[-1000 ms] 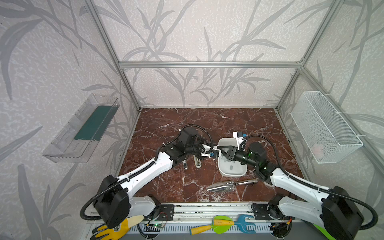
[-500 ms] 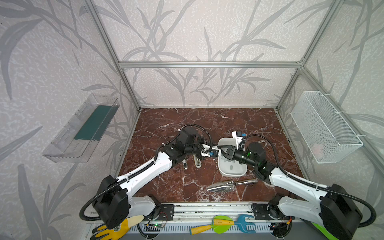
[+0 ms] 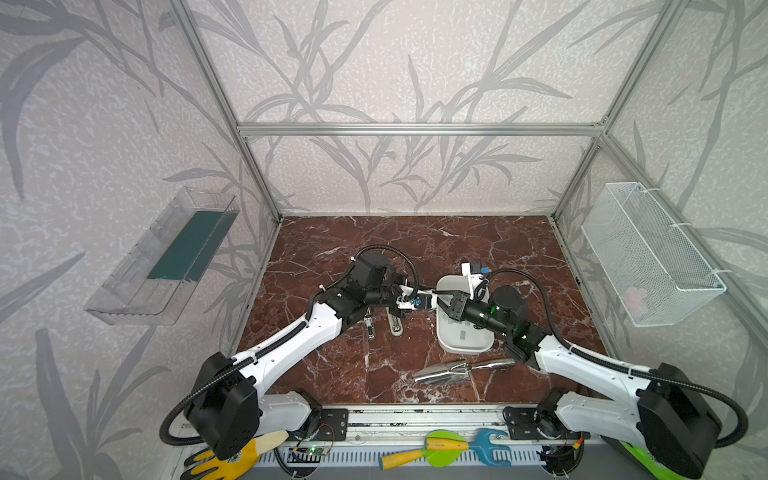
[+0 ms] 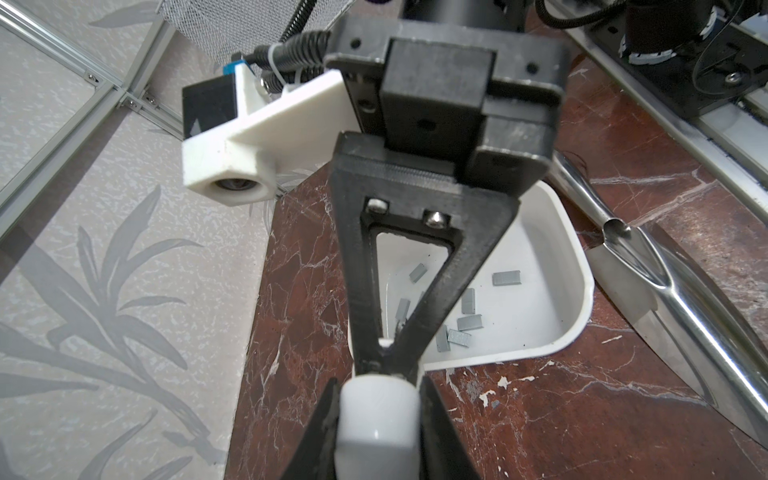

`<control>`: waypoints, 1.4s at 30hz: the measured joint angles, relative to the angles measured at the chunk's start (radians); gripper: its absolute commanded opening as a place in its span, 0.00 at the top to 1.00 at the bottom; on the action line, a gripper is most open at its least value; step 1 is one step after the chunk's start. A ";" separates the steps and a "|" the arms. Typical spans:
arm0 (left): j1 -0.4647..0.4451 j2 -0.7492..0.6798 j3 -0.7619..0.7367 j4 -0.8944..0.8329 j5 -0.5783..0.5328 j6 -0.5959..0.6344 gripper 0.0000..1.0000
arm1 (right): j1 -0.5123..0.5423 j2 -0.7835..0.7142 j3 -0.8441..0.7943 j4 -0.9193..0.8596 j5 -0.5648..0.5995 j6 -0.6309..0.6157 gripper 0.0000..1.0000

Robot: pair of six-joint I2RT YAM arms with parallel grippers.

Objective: Load the staples into the stapler

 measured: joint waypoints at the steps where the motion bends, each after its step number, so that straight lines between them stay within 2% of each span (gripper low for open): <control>1: 0.015 -0.002 0.000 0.003 0.028 -0.004 1.00 | -0.001 0.000 -0.003 0.001 0.007 0.001 1.00; 5: 0.068 -0.007 -0.005 0.017 0.125 -0.012 1.00 | 0.000 -0.001 -0.006 0.013 0.023 0.006 1.00; 11: 0.123 -0.023 -0.009 0.022 0.198 -0.013 1.00 | 0.000 -0.017 -0.013 0.024 0.041 0.007 1.00; 21: 0.220 -0.029 -0.032 0.005 0.243 0.014 1.00 | 0.000 -0.037 -0.041 0.045 0.071 0.007 1.00; 28: 0.231 -0.016 -0.032 -0.027 0.246 0.082 1.00 | 0.000 -0.062 -0.058 0.046 0.064 0.011 1.00; 30: 0.232 -0.004 -0.032 -0.030 0.243 0.090 0.89 | 0.000 -0.068 -0.066 0.042 0.064 0.014 1.00; 39: 0.228 0.062 -0.031 -0.024 0.241 0.081 0.69 | -0.002 -0.106 -0.098 0.014 0.074 0.027 1.00; 42: 0.228 0.066 -0.031 -0.002 0.191 0.064 0.60 | -0.003 -0.131 -0.109 0.008 0.084 0.040 1.00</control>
